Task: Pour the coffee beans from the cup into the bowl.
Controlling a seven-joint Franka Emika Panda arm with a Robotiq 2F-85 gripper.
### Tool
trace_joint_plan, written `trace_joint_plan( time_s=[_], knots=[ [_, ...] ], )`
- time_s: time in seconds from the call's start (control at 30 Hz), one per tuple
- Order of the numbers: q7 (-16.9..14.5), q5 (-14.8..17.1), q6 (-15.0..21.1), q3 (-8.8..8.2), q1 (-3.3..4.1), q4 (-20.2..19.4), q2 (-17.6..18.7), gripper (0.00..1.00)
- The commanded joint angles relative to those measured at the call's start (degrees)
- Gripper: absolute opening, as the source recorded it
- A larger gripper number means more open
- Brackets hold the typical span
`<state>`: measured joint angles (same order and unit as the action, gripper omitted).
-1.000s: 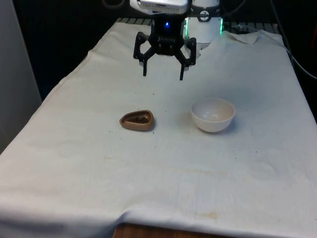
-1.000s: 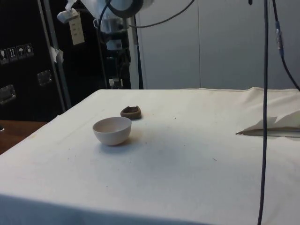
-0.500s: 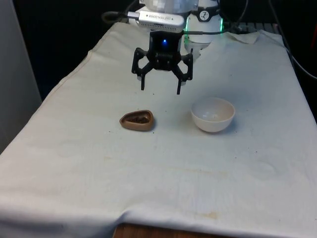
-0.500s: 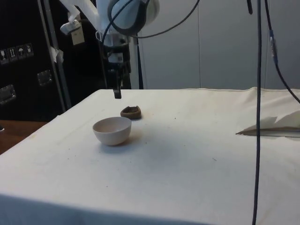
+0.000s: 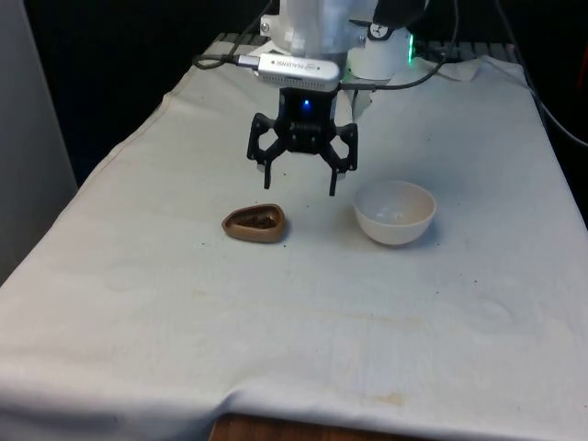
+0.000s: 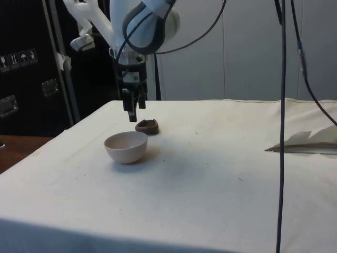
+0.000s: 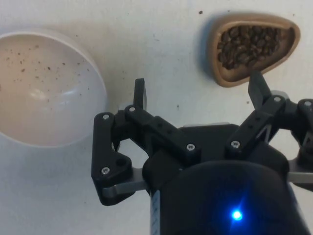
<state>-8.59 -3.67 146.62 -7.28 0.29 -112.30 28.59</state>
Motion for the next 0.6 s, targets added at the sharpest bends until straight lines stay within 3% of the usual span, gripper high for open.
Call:
trace_joint_plan(
  time_s=[0.0, 0.03, 0.07, 0.13, 0.33, 0.37, 0.4, 0.57],
  knots=[
    [-1.32, 1.32, 0.57, 1.03, -0.86, 0.0, 0.29, 1.0],
    [-0.52, 0.57, 0.11, 0.0, 0.0, 0.0, 0.17, 1.0],
    [-2.41, 2.46, 0.69, 1.03, -0.97, 0.11, 0.63, 1.0],
    [-3.95, 3.95, 0.63, 1.03, -1.2, 0.29, 0.92, 1.0],
    [-9.05, 9.17, 0.57, 0.74, -1.49, 0.97, 2.18, 1.0],
    [-8.25, 8.31, 0.46, -0.11, -0.74, 0.63, 1.72, 1.0],
    [-9.68, 9.8, 0.63, 0.69, -1.49, 1.09, 2.41, 1.0],
    [-12.09, 11.97, 0.69, 0.52, -1.6, 1.72, 3.61, 1.0]
  ],
)
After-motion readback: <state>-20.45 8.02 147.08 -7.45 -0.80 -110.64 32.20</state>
